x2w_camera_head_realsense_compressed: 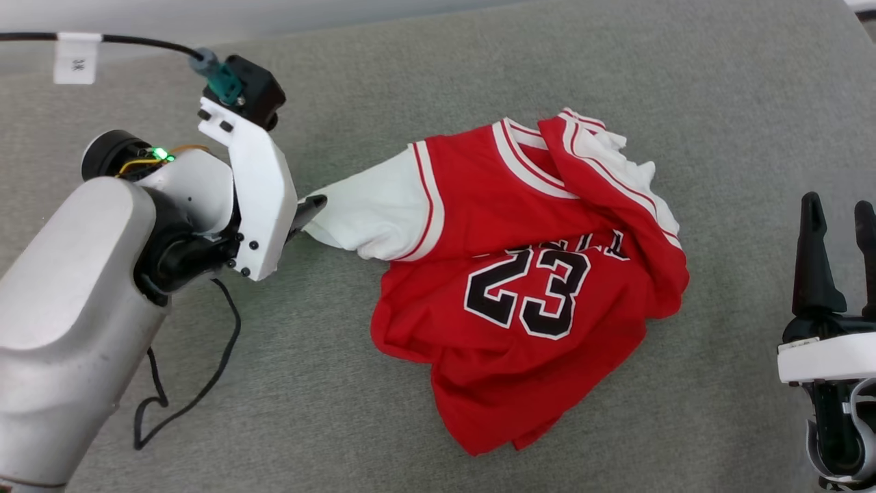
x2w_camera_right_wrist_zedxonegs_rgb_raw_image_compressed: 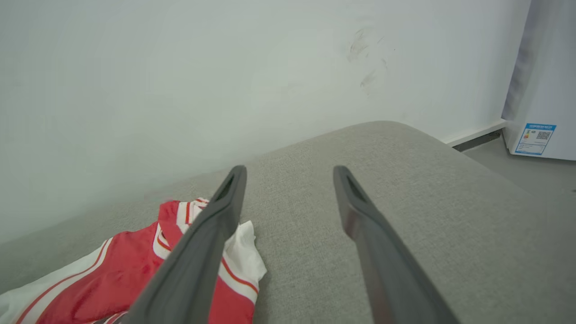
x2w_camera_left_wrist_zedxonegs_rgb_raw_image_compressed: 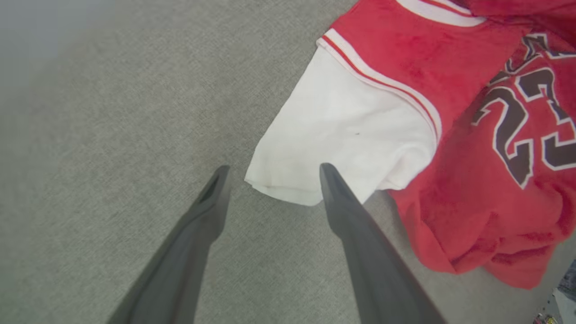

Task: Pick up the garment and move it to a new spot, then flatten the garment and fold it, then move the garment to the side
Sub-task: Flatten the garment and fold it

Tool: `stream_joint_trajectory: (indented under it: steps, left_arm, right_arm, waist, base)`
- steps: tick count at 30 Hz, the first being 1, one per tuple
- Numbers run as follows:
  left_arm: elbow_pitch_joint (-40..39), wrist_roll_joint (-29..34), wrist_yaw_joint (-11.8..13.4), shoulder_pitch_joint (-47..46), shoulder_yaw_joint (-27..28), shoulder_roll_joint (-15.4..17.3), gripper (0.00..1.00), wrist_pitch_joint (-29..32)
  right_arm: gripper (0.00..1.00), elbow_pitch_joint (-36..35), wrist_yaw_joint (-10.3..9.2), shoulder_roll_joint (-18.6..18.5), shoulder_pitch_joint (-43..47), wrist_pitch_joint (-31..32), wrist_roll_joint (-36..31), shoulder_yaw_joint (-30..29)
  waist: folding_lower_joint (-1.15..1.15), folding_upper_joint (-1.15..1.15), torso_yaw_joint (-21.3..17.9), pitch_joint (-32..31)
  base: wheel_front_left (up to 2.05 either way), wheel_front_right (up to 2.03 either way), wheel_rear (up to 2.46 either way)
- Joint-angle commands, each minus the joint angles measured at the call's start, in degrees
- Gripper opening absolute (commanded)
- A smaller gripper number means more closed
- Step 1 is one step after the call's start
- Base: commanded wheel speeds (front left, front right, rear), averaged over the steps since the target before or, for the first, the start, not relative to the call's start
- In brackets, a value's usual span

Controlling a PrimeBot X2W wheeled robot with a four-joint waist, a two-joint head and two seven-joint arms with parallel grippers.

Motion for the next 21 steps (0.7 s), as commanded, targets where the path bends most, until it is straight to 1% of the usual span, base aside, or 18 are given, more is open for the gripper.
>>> stream_joint_trajectory:
  steps: [1, 4, 8, 11, 13, 15, 16, 19, 21]
  left_arm:
    - [0.89, 0.06, -0.07, -1.37, -0.71, 0.6, 1.0, 0.92]
    - [3.78, 0.43, -0.08, -2.94, -2.56, 1.06, 1.0, 2.24]
    - [6.94, -0.05, -0.08, -4.05, -4.24, 1.34, 1.0, 2.33]
    - [8.73, -0.2, -0.08, -3.74, -6.53, 1.91, 1.0, 2.84]
    - [9.8, -1.18, -0.08, -2.67, -7.79, 2.02, 0.0, 3.62]
    - [10.41, -2.13, -0.09, -1.97, -7.88, 2.07, 0.0, 3.15]
    - [10.44, -2.05, -0.09, -1.94, -7.57, 2.16, 0.0, 1.93]
    - [10.39, -0.28, 0.0, -2.22, -7.14, 3.05, 0.0, -2.6]
    - [10.63, -0.21, 0.29, -2.25, -5.49, 2.79, 0.0, -6.71]
  right_arm:
    - [1.0, 0.41, -0.02, 0.16, -0.89, -0.57, 0.44, 0.18]
    - [1.0, 1.33, -0.02, 0.17, -1.32, -1.47, 1.04, 0.64]
    - [1.0, 2.69, -0.01, 0.16, -1.85, -2.38, 1.18, 1.13]
    - [1.0, 3.59, -0.02, 0.17, -2.32, -3.15, 1.31, 1.31]
    - [1.0, 4.03, -0.02, 0.17, -2.25, -3.51, 1.32, 1.27]
    - [1.0, 4.29, -0.02, 0.17, -2.38, -3.78, 1.25, 1.13]
    - [1.0, 4.38, -0.02, 0.17, -2.45, -3.83, 1.11, 1.1]
    - [1.0, 4.7, -0.02, 0.17, -2.58, -3.55, 0.39, 1.11]
    - [1.0, 4.93, -0.02, 0.16, -2.4, -3.16, -0.13, 0.72]
  waist:
    - [0.0, 0.0, -1.42, 1.58]
    - [0.0, 0.0, -2.42, 2.94]
    - [0.0, 0.0, -3.47, 4.58]
    - [0.0, 0.0, -3.89, 5.43]
    - [0.0, 0.0, -3.97, 5.72]
    - [0.0, 0.0, -3.9, 5.93]
    - [0.0, 0.0, -3.83, 6.0]
    - [0.0, 0.0, -3.26, 5.64]
    - [0.0, 0.0, -2.51, 4.86]
  base:
    - [0.0, 0.0, 0.0]
    - [0.0, 0.0, 0.0]
    - [0.0, 0.0, 0.0]
    - [0.0, 0.0, 0.0]
    - [0.0, 0.0, 0.0]
    - [0.0, 0.0, 0.0]
    - [0.0, 0.0, 0.0]
    - [0.0, 0.0, 0.0]
    - [0.0, 0.0, 0.0]
